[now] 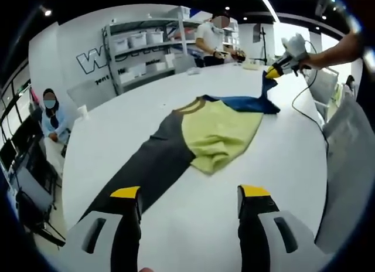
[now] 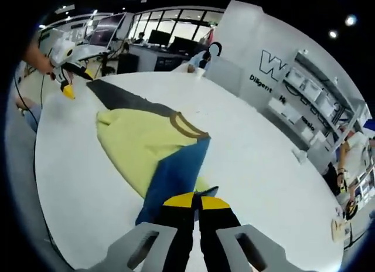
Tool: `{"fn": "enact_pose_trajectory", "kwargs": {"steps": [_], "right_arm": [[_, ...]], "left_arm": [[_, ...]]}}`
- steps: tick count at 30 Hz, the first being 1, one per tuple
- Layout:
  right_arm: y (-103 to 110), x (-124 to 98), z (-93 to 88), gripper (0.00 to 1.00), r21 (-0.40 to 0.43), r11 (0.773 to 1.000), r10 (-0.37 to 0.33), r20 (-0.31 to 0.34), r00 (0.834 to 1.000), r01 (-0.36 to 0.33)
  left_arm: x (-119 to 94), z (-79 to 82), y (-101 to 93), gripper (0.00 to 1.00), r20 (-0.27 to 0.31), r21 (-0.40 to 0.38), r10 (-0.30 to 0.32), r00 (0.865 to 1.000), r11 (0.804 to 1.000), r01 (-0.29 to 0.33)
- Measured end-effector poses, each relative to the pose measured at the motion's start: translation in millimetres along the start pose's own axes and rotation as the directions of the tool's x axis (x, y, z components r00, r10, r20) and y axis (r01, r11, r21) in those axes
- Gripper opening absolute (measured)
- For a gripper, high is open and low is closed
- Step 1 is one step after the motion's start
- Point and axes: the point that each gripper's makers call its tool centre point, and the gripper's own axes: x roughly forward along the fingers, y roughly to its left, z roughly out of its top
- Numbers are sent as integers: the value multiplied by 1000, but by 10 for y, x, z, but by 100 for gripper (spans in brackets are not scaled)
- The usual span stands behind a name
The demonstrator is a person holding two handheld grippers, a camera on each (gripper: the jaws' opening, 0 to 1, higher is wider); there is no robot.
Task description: Fold the garment on the visible template until the final outline fits inside the template.
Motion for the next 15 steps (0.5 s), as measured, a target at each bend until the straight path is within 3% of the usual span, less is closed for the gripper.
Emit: {"fn": "enact_pose_trajectory", "kwargs": {"steps": [15], "right_arm": [[-544, -149, 309, 0, -72, 994, -76, 54, 996, 80]], "left_arm": [[15, 40, -26, 68, 4, 1, -1, 1000, 1000, 1]]}}
